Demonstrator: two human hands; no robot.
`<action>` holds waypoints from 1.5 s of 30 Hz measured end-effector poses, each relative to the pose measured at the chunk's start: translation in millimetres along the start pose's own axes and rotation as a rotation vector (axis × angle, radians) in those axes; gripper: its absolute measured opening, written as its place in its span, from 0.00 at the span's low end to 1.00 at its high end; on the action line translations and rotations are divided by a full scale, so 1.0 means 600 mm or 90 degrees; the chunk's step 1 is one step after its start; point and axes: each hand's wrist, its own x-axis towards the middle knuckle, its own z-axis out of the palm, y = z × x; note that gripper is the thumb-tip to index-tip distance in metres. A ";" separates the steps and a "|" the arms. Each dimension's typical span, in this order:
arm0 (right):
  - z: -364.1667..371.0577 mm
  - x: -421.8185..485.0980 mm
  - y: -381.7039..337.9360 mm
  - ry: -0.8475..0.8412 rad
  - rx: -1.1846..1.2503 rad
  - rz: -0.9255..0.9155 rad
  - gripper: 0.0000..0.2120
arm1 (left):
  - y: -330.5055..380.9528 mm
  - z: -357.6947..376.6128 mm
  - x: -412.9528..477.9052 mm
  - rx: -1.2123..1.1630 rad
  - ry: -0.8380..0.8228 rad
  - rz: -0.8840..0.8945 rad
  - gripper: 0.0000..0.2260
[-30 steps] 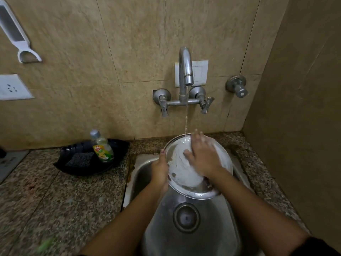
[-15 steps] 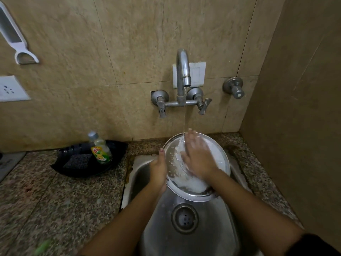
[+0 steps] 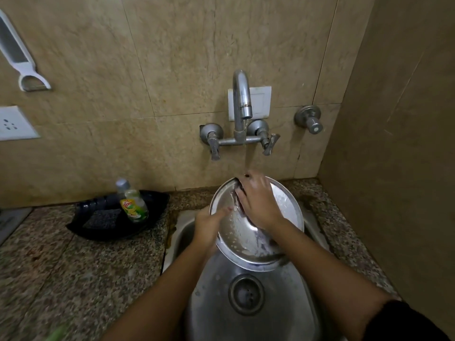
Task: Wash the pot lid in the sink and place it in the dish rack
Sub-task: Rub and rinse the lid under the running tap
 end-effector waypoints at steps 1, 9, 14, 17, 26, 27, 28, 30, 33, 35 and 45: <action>-0.005 0.018 -0.007 0.041 0.000 -0.012 0.17 | 0.005 0.001 -0.003 0.005 -0.027 0.016 0.07; -0.040 0.075 0.026 -0.025 0.114 0.220 0.31 | 0.040 -0.017 0.004 0.045 -0.023 0.107 0.06; -0.026 0.066 -0.027 0.004 0.037 -0.082 0.24 | 0.044 -0.012 0.010 0.121 -0.062 0.139 0.08; -0.028 0.080 -0.029 -0.043 -0.021 -0.251 0.25 | 0.046 -0.005 0.005 0.128 -0.061 0.146 0.08; -0.037 0.080 -0.028 0.000 0.012 -0.288 0.17 | 0.057 -0.012 0.020 0.132 -0.070 0.172 0.03; -0.037 0.083 -0.027 -0.015 -0.010 -0.378 0.16 | 0.057 -0.013 0.021 0.150 -0.073 0.181 0.02; -0.039 0.087 -0.020 -0.049 0.003 -0.397 0.17 | 0.057 -0.016 0.022 0.159 -0.078 0.183 0.02; -0.046 0.086 0.014 -0.078 0.074 -0.294 0.17 | 0.054 -0.025 0.023 0.155 -0.074 0.175 0.05; -0.055 0.067 0.074 -0.136 0.218 -0.064 0.16 | 0.053 -0.040 0.021 0.101 -0.044 0.153 0.05; -0.056 0.063 0.075 -0.141 0.211 -0.044 0.16 | 0.053 -0.041 0.022 0.094 -0.044 0.152 0.03; -0.058 0.076 0.040 -0.051 0.334 0.049 0.16 | 0.045 -0.016 0.016 0.046 0.002 0.206 0.02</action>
